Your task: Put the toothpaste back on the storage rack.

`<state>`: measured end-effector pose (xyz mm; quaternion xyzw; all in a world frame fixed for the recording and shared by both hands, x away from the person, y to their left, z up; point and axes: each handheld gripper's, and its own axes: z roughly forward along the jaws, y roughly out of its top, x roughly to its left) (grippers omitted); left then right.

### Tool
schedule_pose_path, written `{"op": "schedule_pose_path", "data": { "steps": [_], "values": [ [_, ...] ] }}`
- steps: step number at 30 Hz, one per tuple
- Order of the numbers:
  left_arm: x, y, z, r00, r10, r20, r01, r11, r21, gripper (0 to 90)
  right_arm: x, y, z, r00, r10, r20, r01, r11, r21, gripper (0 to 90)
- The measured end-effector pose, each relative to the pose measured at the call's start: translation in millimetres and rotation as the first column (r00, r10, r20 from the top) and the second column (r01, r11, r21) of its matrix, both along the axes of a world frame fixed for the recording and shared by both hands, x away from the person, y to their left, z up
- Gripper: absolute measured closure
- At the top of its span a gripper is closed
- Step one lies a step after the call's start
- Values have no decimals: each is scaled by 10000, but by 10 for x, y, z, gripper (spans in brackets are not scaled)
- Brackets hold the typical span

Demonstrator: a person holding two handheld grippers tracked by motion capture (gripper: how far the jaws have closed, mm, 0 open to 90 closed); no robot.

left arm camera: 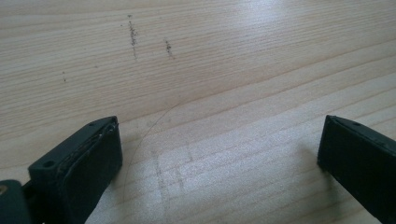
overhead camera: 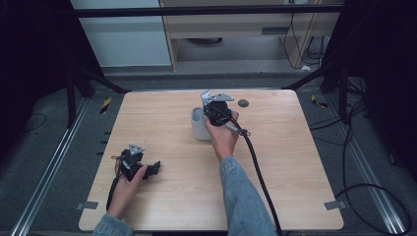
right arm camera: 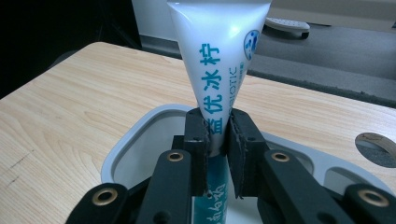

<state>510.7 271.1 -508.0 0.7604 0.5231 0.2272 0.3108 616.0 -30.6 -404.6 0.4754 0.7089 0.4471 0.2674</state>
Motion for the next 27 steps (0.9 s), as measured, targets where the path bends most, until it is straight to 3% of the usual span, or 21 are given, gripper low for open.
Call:
{"op": "schedule_pose_path", "data": {
  "steps": [27],
  "values": [
    [0,0,0,10000,3,0,-3,10000,-3,0,-30,32,-8,9999,148,75,-145,9993,-356,757]
  ]
}}
